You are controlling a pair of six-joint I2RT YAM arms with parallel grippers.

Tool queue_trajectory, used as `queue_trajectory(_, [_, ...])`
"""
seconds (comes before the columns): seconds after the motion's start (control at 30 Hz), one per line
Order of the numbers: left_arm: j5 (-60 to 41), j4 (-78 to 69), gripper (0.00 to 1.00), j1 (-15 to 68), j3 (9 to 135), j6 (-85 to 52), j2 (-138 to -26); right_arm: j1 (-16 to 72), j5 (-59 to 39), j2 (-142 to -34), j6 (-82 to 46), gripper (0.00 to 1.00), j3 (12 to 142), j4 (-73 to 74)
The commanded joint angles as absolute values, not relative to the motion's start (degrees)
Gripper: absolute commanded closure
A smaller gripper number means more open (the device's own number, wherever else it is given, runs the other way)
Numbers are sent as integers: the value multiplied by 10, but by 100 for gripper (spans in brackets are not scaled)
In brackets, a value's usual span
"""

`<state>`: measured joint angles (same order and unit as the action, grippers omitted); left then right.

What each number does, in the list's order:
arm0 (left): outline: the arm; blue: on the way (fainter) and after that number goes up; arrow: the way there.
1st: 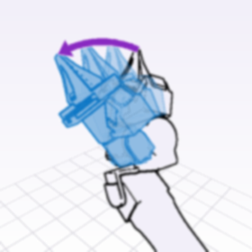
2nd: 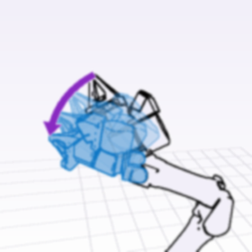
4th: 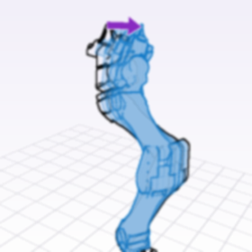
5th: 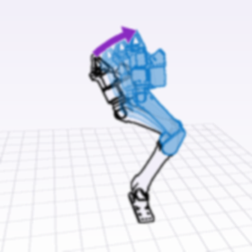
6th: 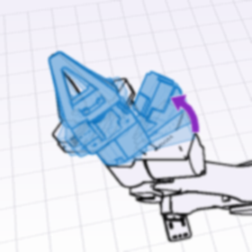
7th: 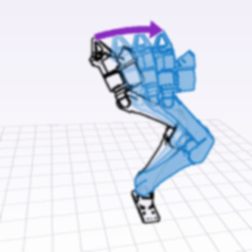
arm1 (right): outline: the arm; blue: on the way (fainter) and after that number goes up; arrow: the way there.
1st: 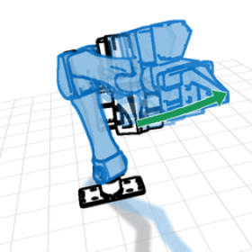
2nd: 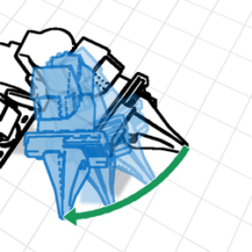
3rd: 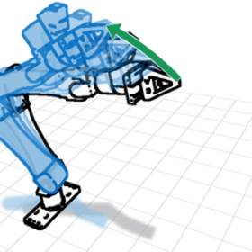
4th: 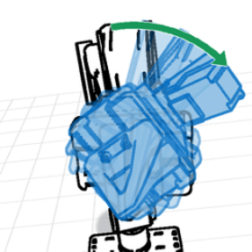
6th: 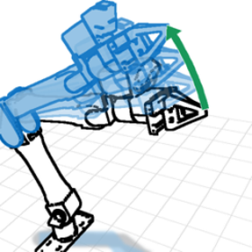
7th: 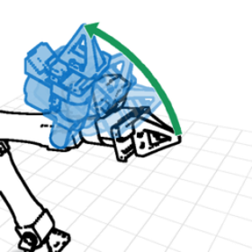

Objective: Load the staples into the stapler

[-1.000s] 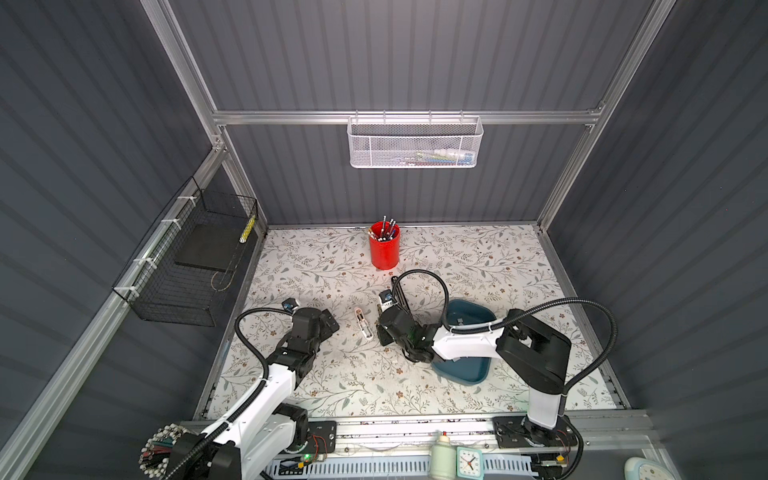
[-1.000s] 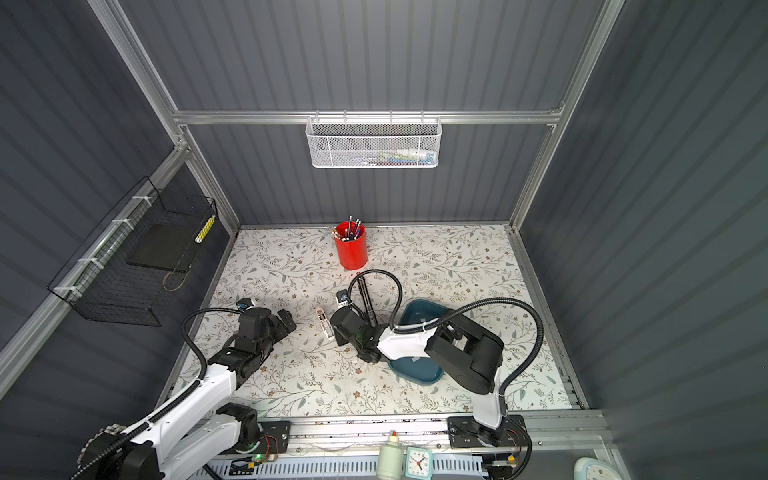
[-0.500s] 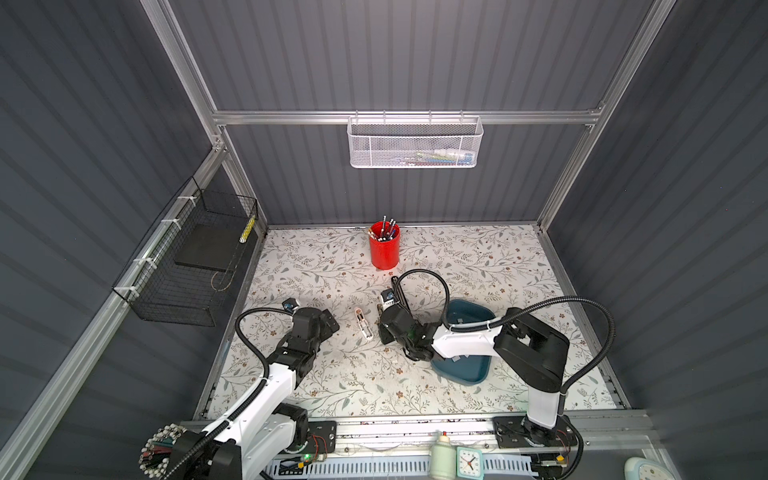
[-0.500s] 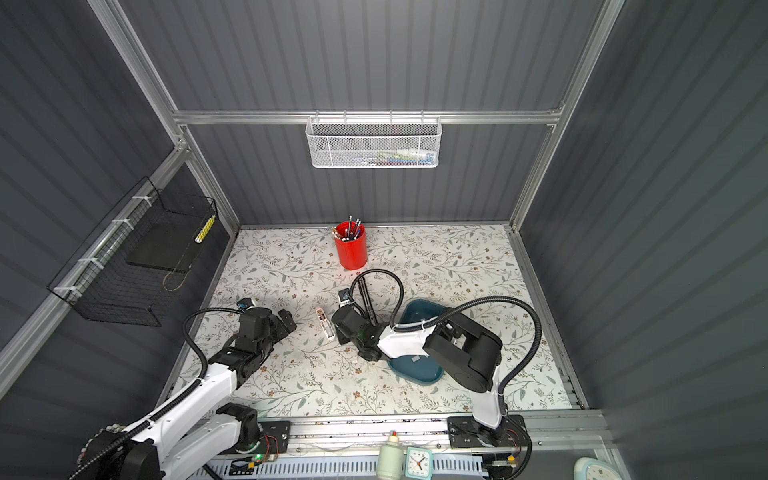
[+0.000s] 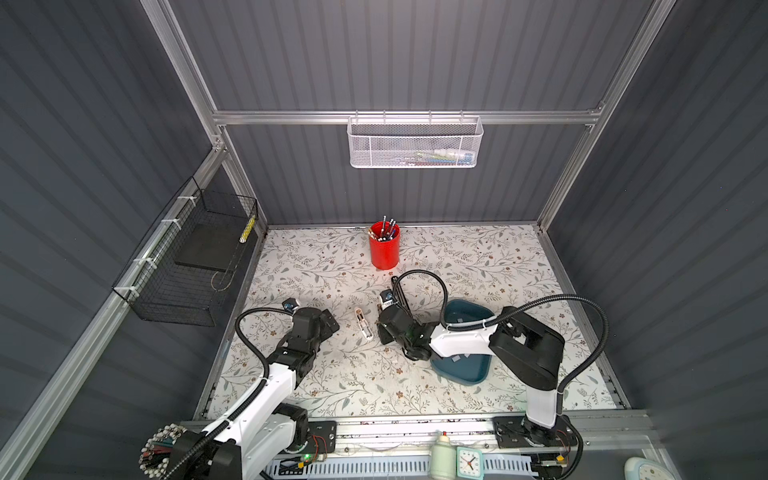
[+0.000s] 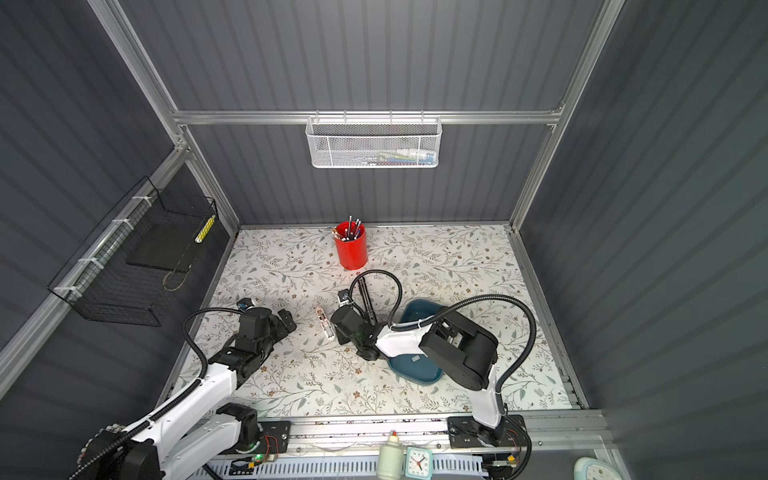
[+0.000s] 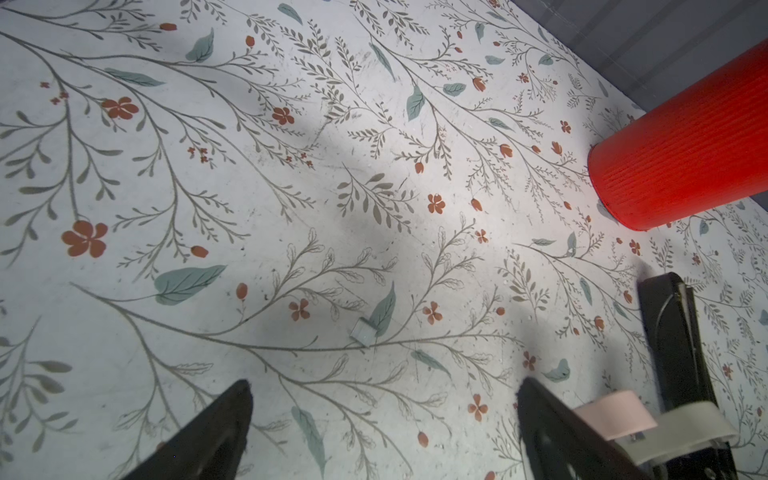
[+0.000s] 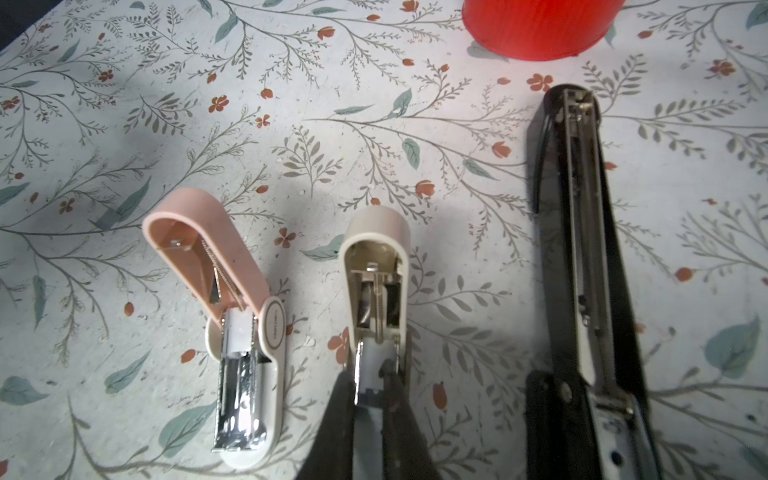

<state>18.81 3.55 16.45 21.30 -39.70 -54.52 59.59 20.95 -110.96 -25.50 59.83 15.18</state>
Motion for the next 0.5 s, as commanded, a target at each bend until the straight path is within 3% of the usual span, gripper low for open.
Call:
queue_trajectory(0.0, [188, 32, 0, 163, 228, -402, -547, 593, 212, -1116, -260, 91, 613, 144])
queue_trajectory(0.47, [187, 32, 0, 163, 228, -402, -547, 592, 210, -1119, -264, 91, 615, 141])
